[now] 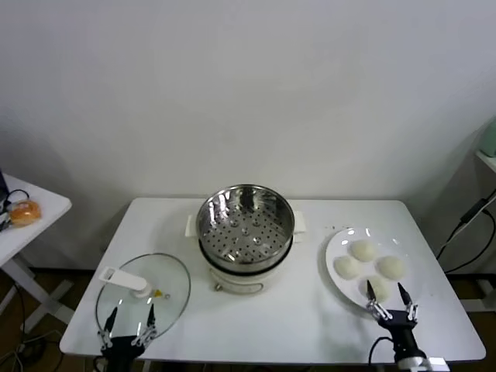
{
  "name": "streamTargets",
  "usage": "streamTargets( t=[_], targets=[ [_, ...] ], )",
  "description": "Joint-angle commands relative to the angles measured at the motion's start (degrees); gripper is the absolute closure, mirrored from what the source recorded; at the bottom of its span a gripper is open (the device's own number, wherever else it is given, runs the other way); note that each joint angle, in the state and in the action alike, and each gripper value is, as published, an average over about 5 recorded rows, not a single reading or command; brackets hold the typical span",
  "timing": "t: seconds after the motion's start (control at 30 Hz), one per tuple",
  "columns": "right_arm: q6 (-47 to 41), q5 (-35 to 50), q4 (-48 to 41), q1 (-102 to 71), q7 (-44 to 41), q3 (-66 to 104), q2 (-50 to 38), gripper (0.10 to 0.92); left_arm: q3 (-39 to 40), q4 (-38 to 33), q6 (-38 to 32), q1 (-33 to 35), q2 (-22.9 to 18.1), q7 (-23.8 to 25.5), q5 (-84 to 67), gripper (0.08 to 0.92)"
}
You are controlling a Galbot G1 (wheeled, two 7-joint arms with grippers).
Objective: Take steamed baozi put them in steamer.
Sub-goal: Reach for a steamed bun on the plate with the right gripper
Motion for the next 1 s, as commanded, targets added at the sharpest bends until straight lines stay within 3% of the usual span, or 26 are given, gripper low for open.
streamTargets(
  t=[0.03,0.27,0.5,0.83,1.0],
  targets=[
    [-17.03,2.42,3.24,7.86,1.76,1.98,-5.73,0.203,0.00,-0.50,-0.16,0.08,0.34,0.01,0.18,0.177],
    [-30.44,-2.77,-0.36,21.14,-5.16,-3.52,-16.98,0.203,0.48,-1.14,-0.70,0.31,0.53,-0.06,-0.14,0.177],
    [-35.87,-15.45,-4.04,30.72,-21.13,-12.98,-29.87,0.203,0.80,-1.27,-1.02,0.01,0.70,-0.06,-0.16,0.177],
    [-23.71,-32.43,-17.96,59.22,-47.35,-44.10,-39.47,0.203,1.01,-1.45,-1.54,0.11,0.72,0.04,0.36,0.177],
    [-16.95,-32.27,-26.84,78.45,-56.70,-64.77,-39.26,0.203,1.03,-1.53,-2.00,0.49,0.59,0.05,1.31,0.177]
  ],
)
